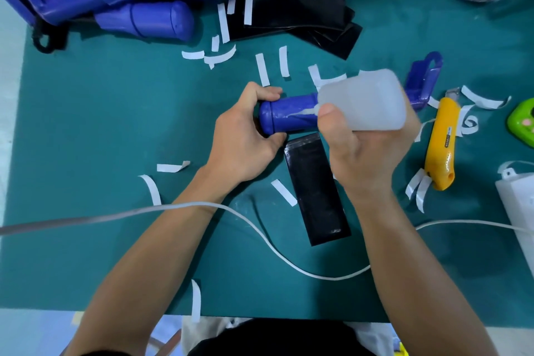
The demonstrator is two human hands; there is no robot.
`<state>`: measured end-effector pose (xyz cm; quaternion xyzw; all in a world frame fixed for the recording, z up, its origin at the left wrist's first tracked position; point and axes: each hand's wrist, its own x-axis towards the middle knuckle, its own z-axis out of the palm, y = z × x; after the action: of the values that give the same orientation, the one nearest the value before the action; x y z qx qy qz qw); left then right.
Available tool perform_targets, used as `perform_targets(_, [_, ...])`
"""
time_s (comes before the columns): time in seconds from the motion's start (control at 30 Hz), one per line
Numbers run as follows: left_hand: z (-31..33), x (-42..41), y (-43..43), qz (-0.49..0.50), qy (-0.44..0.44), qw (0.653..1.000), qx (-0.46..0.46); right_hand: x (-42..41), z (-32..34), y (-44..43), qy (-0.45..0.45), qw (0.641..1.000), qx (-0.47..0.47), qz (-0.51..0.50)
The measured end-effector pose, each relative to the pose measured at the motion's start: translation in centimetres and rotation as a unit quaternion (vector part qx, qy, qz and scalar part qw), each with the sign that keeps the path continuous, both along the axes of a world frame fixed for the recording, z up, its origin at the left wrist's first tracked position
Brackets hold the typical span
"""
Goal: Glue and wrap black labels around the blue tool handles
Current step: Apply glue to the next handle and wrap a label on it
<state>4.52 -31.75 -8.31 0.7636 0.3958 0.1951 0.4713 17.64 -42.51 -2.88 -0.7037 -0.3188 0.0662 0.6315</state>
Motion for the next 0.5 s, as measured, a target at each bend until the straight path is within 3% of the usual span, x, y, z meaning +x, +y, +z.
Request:
perform_targets(0.23, [-0.35,-0.05,0.22,-0.001,-0.016,1.0,0.007,-0.24,-0.58,-0.28,-0.083,0.996,0.004,0.024])
perform_targets(0.5, [-0.54,-0.11,0.27,-0.003,-0.017,1.0,0.014,-0.43,-0.91,-0.15,-0.086,0.995,0.008,0.042])
